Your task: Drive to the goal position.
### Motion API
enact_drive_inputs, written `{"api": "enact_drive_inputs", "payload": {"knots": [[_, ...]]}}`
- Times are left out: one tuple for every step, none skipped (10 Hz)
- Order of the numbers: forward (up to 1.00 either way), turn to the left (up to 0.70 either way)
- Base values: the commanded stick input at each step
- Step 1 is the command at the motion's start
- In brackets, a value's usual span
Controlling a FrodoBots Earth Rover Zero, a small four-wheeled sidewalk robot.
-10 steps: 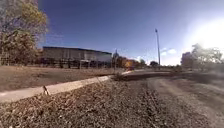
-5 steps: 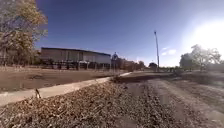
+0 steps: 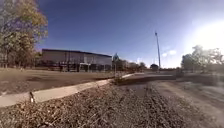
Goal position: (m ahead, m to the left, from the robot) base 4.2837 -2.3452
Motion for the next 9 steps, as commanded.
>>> {"api": "enact_drive_inputs", "payload": {"knots": [[0.44,0.00],[0.44,0.00],[0.44,0.00],[0.44,0.00],[0.44,0.00],[0.44,-0.12],[0.44,-0.26],[0.44,-0.34],[0.44,-0.39]]}}
